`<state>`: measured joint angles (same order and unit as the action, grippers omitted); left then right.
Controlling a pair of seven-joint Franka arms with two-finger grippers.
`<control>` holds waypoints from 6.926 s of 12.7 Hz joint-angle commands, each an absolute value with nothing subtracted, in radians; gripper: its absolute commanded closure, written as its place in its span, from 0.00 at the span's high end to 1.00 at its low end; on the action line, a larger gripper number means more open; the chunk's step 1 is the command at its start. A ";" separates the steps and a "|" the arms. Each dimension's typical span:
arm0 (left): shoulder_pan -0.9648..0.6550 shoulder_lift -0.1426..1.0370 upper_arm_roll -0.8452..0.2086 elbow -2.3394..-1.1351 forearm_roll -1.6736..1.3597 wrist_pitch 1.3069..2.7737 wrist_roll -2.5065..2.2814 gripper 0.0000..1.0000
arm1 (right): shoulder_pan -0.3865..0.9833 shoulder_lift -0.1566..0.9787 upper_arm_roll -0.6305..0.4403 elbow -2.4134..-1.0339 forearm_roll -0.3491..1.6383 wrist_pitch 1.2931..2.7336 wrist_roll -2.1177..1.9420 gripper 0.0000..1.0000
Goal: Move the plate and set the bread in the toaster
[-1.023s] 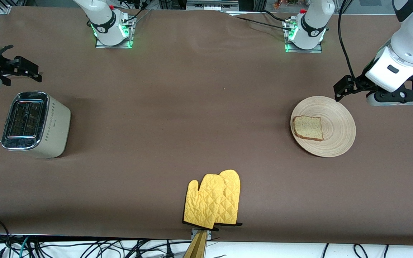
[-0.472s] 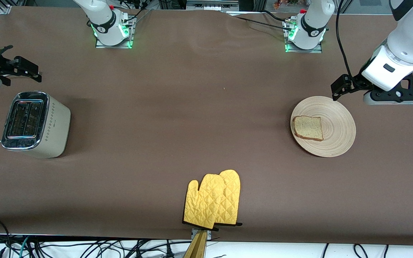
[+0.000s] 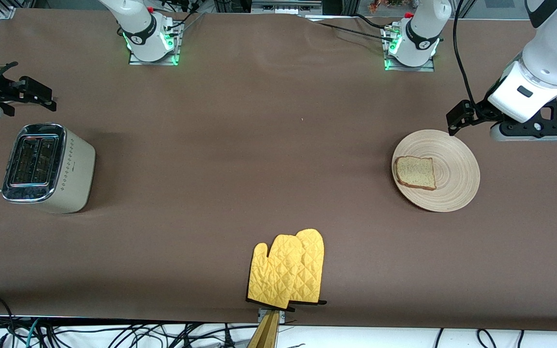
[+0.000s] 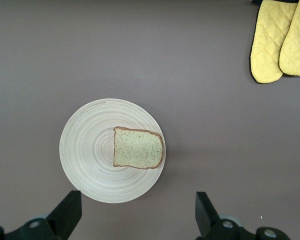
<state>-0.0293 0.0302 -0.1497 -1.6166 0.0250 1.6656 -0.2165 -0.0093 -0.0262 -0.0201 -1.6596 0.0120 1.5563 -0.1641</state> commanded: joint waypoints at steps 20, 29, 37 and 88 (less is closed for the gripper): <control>0.227 0.122 -0.003 -1.646 -0.161 1.615 0.127 1.00 | -0.009 -0.015 -0.020 -1.634 0.002 1.534 -0.153 1.00; 0.434 0.368 0.003 -1.637 -0.385 1.632 0.453 1.00 | -0.009 -0.015 -0.020 -1.634 0.002 1.534 -0.153 1.00; 0.583 0.653 -0.005 -1.637 -0.552 1.617 0.735 1.00 | -0.011 -0.011 -0.020 -1.632 0.002 1.536 -0.156 1.00; 0.053 0.735 0.017 -1.634 -1.040 1.728 0.759 0.00 | -0.006 -0.008 -0.018 -1.629 0.025 1.534 -0.150 1.00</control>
